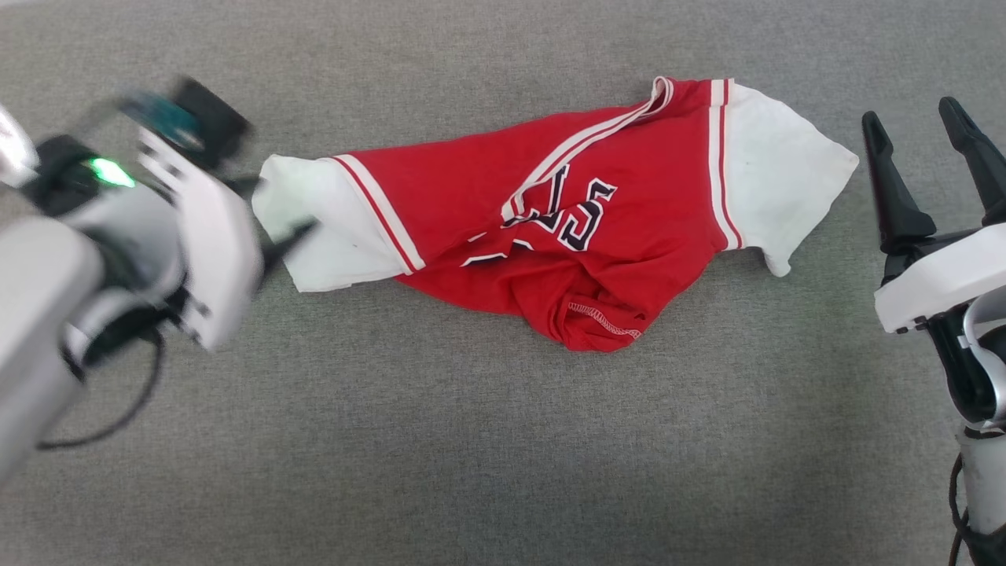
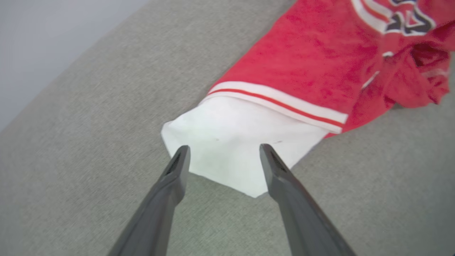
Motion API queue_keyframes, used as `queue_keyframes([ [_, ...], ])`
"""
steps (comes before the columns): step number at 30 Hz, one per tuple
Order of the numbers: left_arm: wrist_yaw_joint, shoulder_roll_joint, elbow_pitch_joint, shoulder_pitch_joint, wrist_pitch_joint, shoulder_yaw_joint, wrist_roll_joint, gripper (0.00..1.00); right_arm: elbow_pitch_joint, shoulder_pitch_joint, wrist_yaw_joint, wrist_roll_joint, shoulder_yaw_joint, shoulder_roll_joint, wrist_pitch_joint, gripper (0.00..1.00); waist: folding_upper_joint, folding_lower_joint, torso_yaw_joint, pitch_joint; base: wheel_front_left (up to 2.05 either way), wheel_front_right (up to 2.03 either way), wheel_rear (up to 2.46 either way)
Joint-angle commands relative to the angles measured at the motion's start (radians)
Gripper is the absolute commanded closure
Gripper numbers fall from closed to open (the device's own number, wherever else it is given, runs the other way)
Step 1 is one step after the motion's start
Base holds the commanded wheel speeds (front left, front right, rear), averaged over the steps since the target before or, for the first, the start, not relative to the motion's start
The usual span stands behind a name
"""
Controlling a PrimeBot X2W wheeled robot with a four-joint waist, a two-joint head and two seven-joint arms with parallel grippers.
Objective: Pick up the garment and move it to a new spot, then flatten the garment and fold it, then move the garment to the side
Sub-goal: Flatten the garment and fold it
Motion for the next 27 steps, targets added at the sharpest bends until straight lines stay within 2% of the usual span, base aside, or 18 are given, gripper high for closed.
queue_keyframes([
  [1, -0.002, 0.01, -0.061, 0.015, -0.005, -0.029, 0.023, 0.0, -0.006, -0.006, 0.0, 0.002, 0.001, -0.001, 0.003, 0.0, 0.0, 0.0, 0.003, 0.001, 0.0, 0.0, 0.0],
  [3, -0.002, 0.033, -0.146, 0.021, 0.007, -0.096, 0.068, 0.0, -0.01, -0.014, 0.0, 0.006, 0.005, -0.004, 0.007, 0.0, 0.0, 0.0, 0.0, 0.007, 0.0, 0.0, 0.0],
  [7, -0.002, 0.043, -0.179, 0.018, 0.015, -0.161, 0.134, 0.0, -0.016, -0.014, 0.0, 0.008, 0.003, -0.002, 0.002, 0.0, 0.0, 0.0, -0.013, 0.022, 0.0, 0.0, 0.0],
  [17, -0.002, 0.031, -0.054, 0.007, 0.002, -0.225, 0.143, 0.0, -0.017, -0.019, 0.0, 0.011, 0.004, 0.009, -0.011, 0.0, 0.0, 0.0, -0.058, 0.062, 0.0, 0.0, 0.0],
  [19, -0.002, 0.024, -0.039, 0.006, -0.004, -0.234, 0.127, 0.53, -0.019, -0.02, 0.0, 0.01, 0.0, 0.008, -0.011, 0.0, 0.0, 0.0, -0.062, 0.066, 0.0, 0.0, 0.0],
  [20, -0.002, 0.021, -0.033, 0.003, -0.007, -0.237, 0.127, 0.68, -0.02, -0.019, 0.0, 0.01, -0.002, 0.008, -0.011, 0.0, 0.0, 0.0, -0.063, 0.066, 0.0, 0.0, 0.0],
  [21, -0.002, 0.021, -0.029, -0.004, -0.007, -0.242, 0.13, 1.0, -0.021, -0.018, 0.0, 0.009, -0.003, 0.008, -0.01, 0.0, 0.0, 0.0, -0.063, 0.066, 0.0, 0.0, 0.0],
  [25, -0.002, 0.022, -0.027, -0.02, -0.009, -0.242, 0.114, 1.0, -0.018, -0.017, 0.0, 0.004, -0.004, 0.011, -0.009, 0.0, 0.0, 0.0, -0.062, 0.063, 0.0, 0.0, 0.0],
  [27, -0.002, 0.024, -0.041, -0.037, -0.009, -0.222, 0.072, 1.0, -0.015, -0.015, 0.0, 0.002, -0.002, 0.014, -0.008, 0.0, 0.0, 0.0, -0.06, 0.057, 0.0, 0.0, 0.0],
])
